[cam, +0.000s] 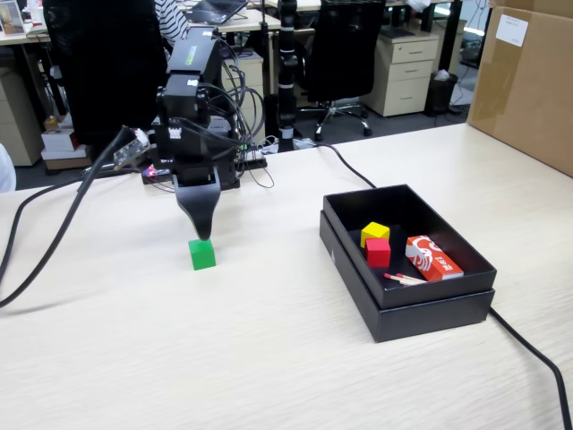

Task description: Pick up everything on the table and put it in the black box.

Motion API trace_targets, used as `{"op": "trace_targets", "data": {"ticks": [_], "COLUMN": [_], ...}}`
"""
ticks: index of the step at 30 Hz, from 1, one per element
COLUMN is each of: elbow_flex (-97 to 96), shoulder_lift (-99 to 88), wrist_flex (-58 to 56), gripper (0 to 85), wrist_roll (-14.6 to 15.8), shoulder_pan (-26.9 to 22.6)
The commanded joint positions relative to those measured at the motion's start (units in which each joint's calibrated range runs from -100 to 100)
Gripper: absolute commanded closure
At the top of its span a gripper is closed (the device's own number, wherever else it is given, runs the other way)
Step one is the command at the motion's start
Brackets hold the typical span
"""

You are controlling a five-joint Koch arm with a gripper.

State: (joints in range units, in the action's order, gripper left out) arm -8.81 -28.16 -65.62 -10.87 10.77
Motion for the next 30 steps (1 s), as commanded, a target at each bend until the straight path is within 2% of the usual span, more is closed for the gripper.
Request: {"op": "trace_targets", "data": {"ticks": [1, 25, 30], "elbow_flex": [3.8, 5.5, 5.4], "shoulder_lift": [0.6, 11.7, 13.2], "wrist_flex": [2.3, 3.5, 3.5], "gripper": [37.5, 38.4, 45.9], "wrist_roll": [-0.2, -0.7, -0.4], "shoulder_pan": [0.6, 0.9, 0.4]}}
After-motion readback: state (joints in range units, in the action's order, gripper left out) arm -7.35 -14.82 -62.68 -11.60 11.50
